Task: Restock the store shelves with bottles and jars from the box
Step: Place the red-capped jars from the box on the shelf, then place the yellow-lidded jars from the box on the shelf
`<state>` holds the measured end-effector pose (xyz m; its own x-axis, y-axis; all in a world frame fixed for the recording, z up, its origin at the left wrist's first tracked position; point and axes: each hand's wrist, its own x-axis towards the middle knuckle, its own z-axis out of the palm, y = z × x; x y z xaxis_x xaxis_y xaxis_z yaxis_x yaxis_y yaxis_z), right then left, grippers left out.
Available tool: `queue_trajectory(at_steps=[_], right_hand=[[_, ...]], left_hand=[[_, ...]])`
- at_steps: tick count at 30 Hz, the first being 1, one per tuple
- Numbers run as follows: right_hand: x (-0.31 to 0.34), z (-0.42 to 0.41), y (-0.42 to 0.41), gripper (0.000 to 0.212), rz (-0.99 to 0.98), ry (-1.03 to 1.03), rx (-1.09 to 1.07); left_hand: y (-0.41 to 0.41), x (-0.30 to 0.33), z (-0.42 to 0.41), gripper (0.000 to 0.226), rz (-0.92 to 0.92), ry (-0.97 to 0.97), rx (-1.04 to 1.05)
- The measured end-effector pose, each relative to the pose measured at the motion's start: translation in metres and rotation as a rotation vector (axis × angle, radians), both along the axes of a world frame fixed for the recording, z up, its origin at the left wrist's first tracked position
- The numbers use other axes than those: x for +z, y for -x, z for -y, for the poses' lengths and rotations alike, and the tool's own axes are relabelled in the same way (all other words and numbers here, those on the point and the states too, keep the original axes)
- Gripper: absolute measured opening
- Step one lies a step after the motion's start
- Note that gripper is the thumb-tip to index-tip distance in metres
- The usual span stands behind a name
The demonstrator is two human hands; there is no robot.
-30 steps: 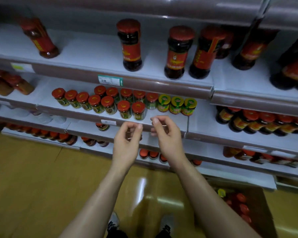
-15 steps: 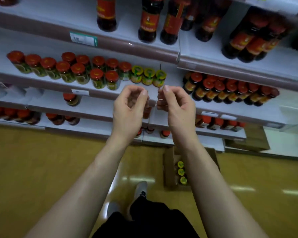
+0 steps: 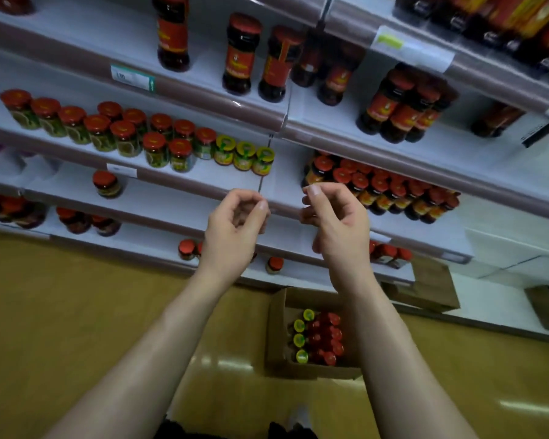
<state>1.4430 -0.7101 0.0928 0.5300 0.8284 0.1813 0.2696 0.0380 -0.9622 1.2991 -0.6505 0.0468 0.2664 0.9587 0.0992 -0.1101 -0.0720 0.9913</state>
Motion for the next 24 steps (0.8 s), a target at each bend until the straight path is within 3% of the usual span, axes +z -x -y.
queue_trajectory(at_steps=[6,13,24], right_hand=[[-0.012,0.063,-0.104,0.006,-0.029,-0.059,0.114],[-0.037,0.140,-0.234,0.008,-0.102,-0.038,0.095],[-0.061,0.138,-0.282,0.016,-0.091,0.074,0.115]], left_hand=[[-0.107,0.011,0.070,0.007,-0.100,-0.053,0.033],[-0.223,0.016,0.143,0.003,-0.173,-0.093,0.017],[-0.272,-0.011,0.140,0.007,-0.232,-0.037,0.016]])
